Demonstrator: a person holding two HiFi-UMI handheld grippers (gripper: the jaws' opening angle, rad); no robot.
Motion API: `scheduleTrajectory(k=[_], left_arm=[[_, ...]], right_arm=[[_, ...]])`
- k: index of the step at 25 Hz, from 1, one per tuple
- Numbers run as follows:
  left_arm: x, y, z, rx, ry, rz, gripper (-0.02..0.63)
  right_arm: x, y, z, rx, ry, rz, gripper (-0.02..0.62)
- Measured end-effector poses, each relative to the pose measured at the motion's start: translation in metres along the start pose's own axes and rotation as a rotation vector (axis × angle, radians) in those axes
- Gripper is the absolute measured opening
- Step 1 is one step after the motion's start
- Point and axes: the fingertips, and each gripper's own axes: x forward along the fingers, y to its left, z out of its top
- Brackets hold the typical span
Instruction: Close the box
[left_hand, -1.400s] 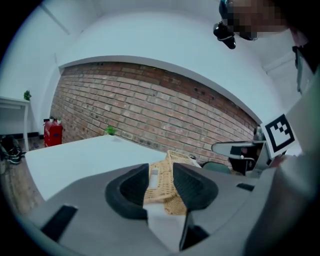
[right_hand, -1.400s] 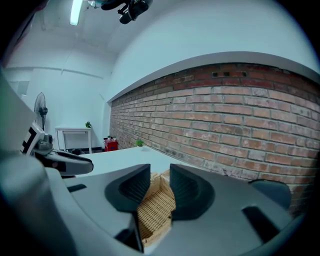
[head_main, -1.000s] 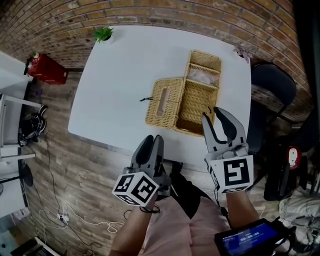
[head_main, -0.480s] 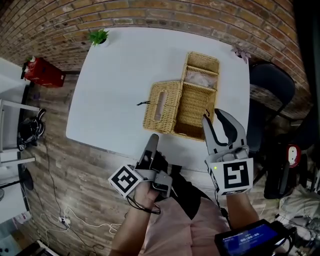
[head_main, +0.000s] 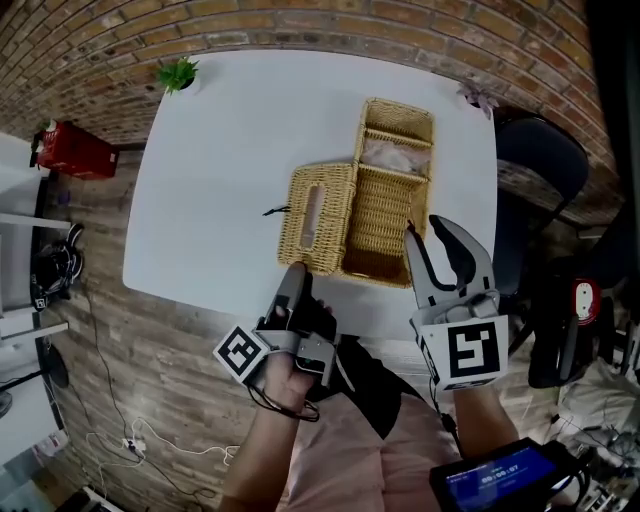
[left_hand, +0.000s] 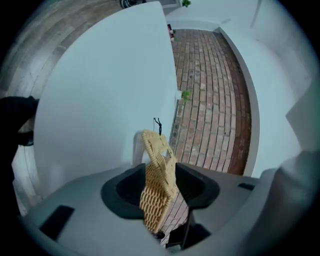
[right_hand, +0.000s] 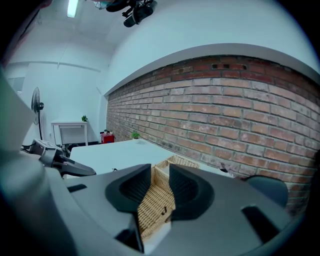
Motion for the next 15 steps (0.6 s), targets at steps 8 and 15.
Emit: scheduleTrajectory(k=[8,15], left_arm=[[0.012,0.016,0.016,-0.038,-0.036,0.034,0.189],[0.019,0.016,0.019,-0.077,-0.038,0.025,0.145]], right_arm=[[0.009,-0.004,-0.003,0.016,0.019,-0.005,0.115],[0.015,-0.005,-0.003,0.012,0.034,-0.006,0.114]])
